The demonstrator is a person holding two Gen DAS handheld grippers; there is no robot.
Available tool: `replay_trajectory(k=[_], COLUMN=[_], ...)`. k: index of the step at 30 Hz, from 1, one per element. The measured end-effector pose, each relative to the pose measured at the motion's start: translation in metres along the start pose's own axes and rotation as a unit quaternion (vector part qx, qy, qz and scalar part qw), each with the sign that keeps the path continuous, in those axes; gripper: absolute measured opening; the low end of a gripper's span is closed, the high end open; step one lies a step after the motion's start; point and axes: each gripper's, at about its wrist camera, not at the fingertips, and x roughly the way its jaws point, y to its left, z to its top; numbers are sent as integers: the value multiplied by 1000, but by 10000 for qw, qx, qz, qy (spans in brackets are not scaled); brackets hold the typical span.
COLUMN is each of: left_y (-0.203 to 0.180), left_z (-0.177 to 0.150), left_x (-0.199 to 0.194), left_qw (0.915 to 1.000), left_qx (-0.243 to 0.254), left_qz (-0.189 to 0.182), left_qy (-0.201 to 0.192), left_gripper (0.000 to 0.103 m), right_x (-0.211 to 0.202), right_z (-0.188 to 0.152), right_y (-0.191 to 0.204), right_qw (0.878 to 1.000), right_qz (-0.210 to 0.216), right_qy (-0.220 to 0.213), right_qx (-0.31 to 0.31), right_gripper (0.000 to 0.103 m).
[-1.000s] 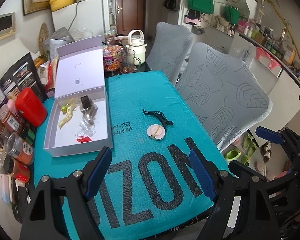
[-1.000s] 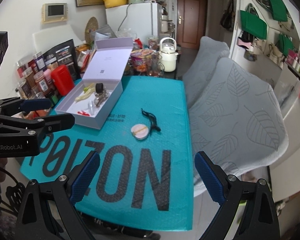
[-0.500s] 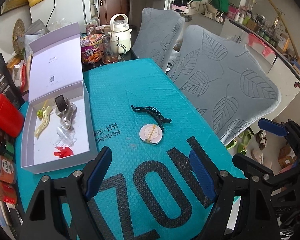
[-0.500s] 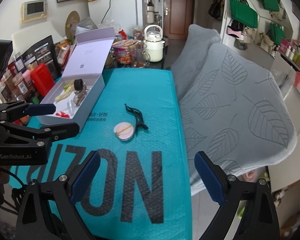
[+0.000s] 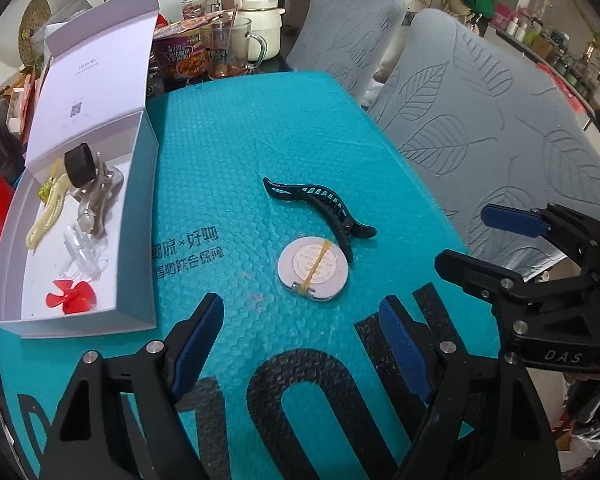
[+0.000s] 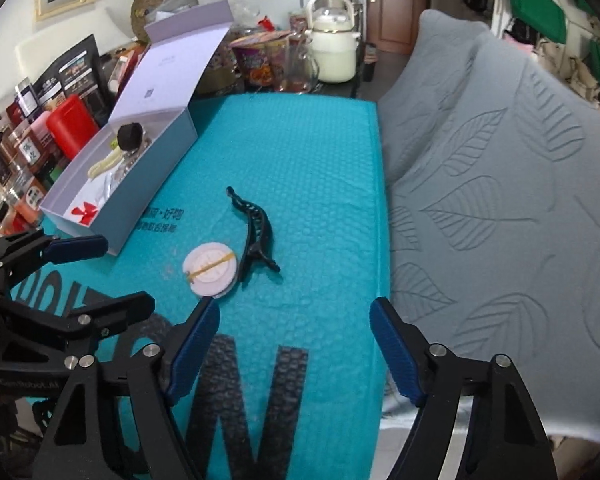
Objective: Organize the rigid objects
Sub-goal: 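Move both open tools away from the box toward the black claw clip and pink compact, then grasp the black claw clip with the right tool while the left tool grasps the pink compact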
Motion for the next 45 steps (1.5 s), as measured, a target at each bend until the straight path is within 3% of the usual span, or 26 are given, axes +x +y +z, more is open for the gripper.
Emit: replay_trajectory(k=[9,21,23,25,31,39,45], left_y=[7,11,8,6,-3,-15,-24], left_z=[9,6,7,9,24,25,19], left_x=[32,52,55,57,67,71,73], left_qw=[9999,9994,9993,9993,9991,9985,9980], left_qx=[-2,10,44,78,231,399,483], left_qz=[18,108,168,167,117,73,45], left_qy=[139,330,326,318,328,356,404], left_gripper=[80,80,80,80,80,80,70], right_x=[45,95,102,102,103,99,94], right_z=[23,46,47,49,54,52,46], right_y=[-12,4,5,4,-4,-22,-30], right_qw=[9985,9917,9909,9910,9912,9917,9917], right_qz=[458,929,986,1022,967,996,999], right_qy=[183,385,460,388,321,378,436], right_qx=[-218,-804,-787,-773,-842,-725,-682], right_gripper=[70,65,61,48,21,21,21])
